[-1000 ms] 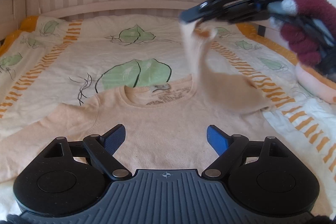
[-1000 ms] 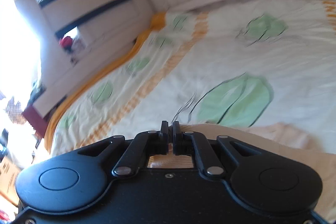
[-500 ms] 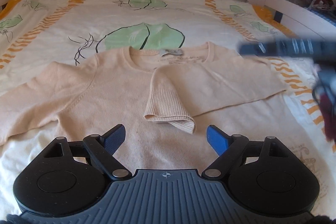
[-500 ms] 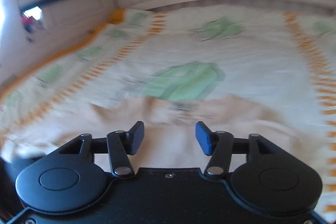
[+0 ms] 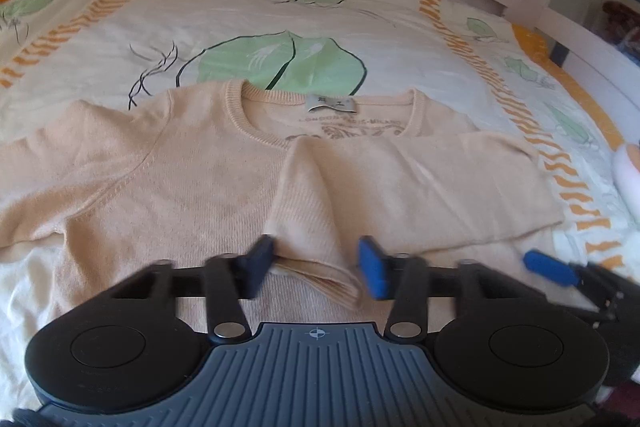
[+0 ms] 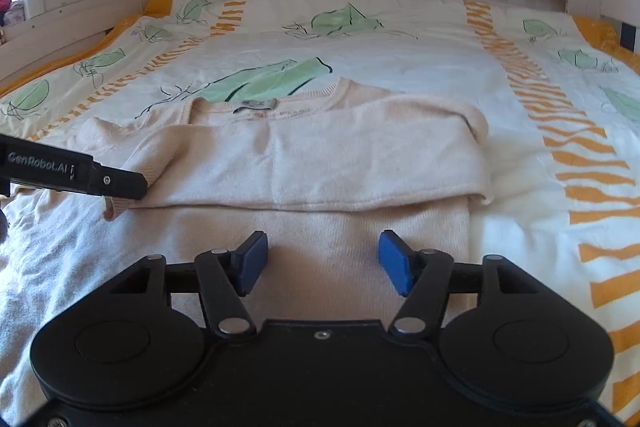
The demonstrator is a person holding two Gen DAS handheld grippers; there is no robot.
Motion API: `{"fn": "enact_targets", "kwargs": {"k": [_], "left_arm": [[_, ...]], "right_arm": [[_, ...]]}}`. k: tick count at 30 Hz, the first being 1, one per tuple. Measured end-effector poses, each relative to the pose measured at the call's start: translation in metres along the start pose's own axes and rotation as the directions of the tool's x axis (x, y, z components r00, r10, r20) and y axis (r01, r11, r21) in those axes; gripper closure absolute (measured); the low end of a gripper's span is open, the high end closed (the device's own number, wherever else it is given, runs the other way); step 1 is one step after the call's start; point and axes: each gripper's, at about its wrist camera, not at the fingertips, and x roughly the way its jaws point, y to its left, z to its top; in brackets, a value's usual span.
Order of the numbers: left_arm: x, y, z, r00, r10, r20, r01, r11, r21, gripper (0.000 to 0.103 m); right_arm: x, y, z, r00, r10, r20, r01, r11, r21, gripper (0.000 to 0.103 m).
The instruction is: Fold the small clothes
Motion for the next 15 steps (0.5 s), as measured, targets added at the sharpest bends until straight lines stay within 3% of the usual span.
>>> {"fn": "enact_targets", "kwargs": {"k": [1, 4, 9, 15], "left_arm": [[0.0, 0.004, 0.003, 0.999, -0.035, -0.003, 0.035, 0.999, -0.021, 0.088], [-0.009, 0.007, 0.015, 0.999, -0.053, -0.005, 0.053, 0.999, -0.009, 0.097], [-0.045, 0.01, 0.045, 0.992, -0.096, 0.08, 0.091, 0.993, 0.07, 0.097], [-0.065, 0.04, 0.077, 0.989, -0.011, 0.146, 0.001, 0.998, 0.065, 0.098]], "right_arm": [[0.0, -0.001, -0.001, 1.0, 0.004, 0.0, -0.004, 1.0, 0.008, 0.034], [0.0, -0.001, -0.003, 1.0, 0.002, 0.001, -0.002, 1.0, 0.007, 0.033], [0.001, 0.001, -0.005, 1.0, 0.0, 0.0, 0.0, 1.0, 0.0, 0.032], [0.002, 0.0, -0.004, 1.0, 0.006, -0.002, -0.006, 1.0, 0.006, 0.031]]}}
